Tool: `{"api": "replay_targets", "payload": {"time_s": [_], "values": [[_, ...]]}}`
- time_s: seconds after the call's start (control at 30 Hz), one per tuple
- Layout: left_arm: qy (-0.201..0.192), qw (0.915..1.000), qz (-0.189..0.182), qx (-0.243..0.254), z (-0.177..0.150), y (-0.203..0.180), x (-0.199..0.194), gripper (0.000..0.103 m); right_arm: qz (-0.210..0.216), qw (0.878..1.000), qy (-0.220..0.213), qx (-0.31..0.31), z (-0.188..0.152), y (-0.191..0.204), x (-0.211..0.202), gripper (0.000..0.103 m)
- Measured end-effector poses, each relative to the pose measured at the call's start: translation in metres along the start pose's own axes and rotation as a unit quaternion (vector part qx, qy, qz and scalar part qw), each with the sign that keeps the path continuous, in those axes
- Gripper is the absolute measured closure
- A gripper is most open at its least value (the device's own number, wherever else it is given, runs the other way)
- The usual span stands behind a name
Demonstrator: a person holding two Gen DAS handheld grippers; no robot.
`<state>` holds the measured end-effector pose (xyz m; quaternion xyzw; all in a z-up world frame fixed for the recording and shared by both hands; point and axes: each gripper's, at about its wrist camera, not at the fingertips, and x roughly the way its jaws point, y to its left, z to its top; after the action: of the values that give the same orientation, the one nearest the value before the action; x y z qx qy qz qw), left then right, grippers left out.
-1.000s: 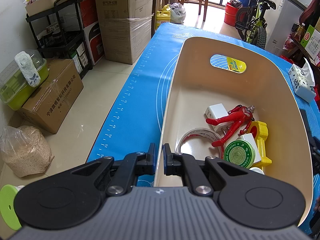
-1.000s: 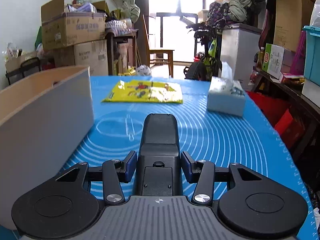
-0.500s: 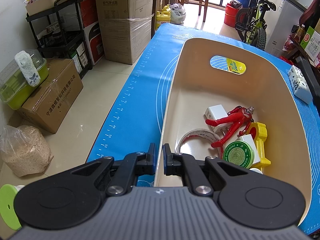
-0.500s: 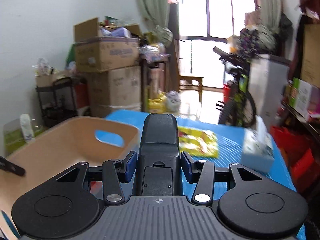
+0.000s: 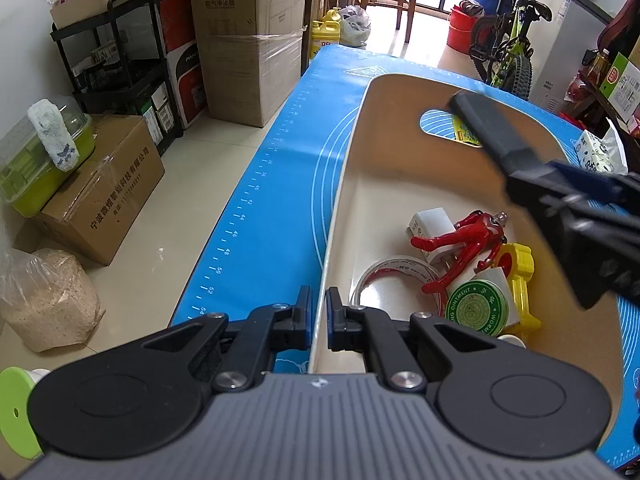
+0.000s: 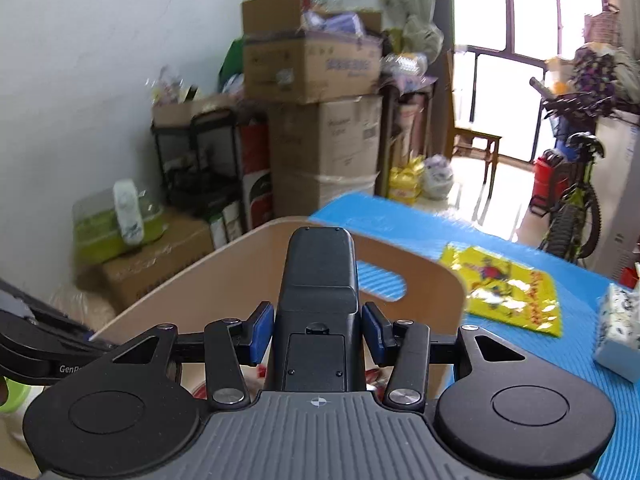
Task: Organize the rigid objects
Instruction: 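Lift the black remote with the right tool and lower it into the basket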
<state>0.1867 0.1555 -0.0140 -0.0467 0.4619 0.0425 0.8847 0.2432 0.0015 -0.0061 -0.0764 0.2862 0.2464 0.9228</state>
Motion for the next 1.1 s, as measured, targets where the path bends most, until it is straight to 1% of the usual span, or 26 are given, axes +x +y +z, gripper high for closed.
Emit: {"api": "replay_targets", "payload": {"time_s": [0.13, 0.2, 0.33, 0.57, 0.63, 0.7, 0.83, 0.87, 0.93, 1.0, 1.1], "values": [[-0.002, 1.0000, 0.000, -0.001, -0.001, -0.001, 0.000, 0.095, 0.002, 0.998, 0.054, -0.008, 0.001, 0.012, 0.022, 0.050], [-0.002, 1.0000, 0.001, 0.000, -0.001, -0.001, 0.000, 0.095, 0.003, 0.998, 0.069, -0.002, 0.004, 0.010, 0.028, 0.049], [-0.002, 1.0000, 0.001, 0.000, -0.001, -0.002, -0.001, 0.095, 0.005, 0.993, 0.115, -0.004, 0.003, 0.010, 0.040, 0.049], [-0.004, 1.0000, 0.001, 0.000, -0.001, -0.001, -0.002, 0.095, 0.003, 0.986, 0.166, -0.024, 0.000, 0.017, 0.050, 0.049], [-0.004, 1.0000, 0.000, -0.001, 0.000, -0.001, -0.002, 0.095, 0.001, 0.987, 0.157, -0.016, 0.001, 0.015, 0.047, 0.042], [-0.004, 1.0000, 0.000, -0.001, 0.000, -0.001, -0.002, 0.095, 0.004, 0.989, 0.150, -0.009, 0.000, 0.013, 0.044, 0.033], [-0.005, 1.0000, 0.003, 0.000, 0.000, -0.002, -0.003, 0.095, 0.018, 0.992, 0.123, 0.013, 0.000, 0.005, 0.028, 0.024], [-0.005, 1.0000, 0.003, 0.000, 0.000, -0.002, -0.003, 0.095, 0.016, 0.993, 0.112, 0.020, 0.001, 0.002, 0.023, 0.021], [-0.006, 1.0000, 0.004, 0.001, 0.000, -0.001, -0.003, 0.095, 0.013, 0.995, 0.091, 0.033, 0.003, -0.005, 0.010, 0.020], [-0.006, 1.0000, 0.006, 0.002, 0.000, -0.001, -0.004, 0.095, 0.008, 0.996, 0.074, 0.048, 0.004, -0.013, -0.003, 0.014], [-0.009, 0.9999, 0.010, 0.004, 0.000, -0.001, -0.006, 0.094, 0.004, 0.996, 0.057, 0.065, 0.006, -0.021, -0.017, 0.010]]}}
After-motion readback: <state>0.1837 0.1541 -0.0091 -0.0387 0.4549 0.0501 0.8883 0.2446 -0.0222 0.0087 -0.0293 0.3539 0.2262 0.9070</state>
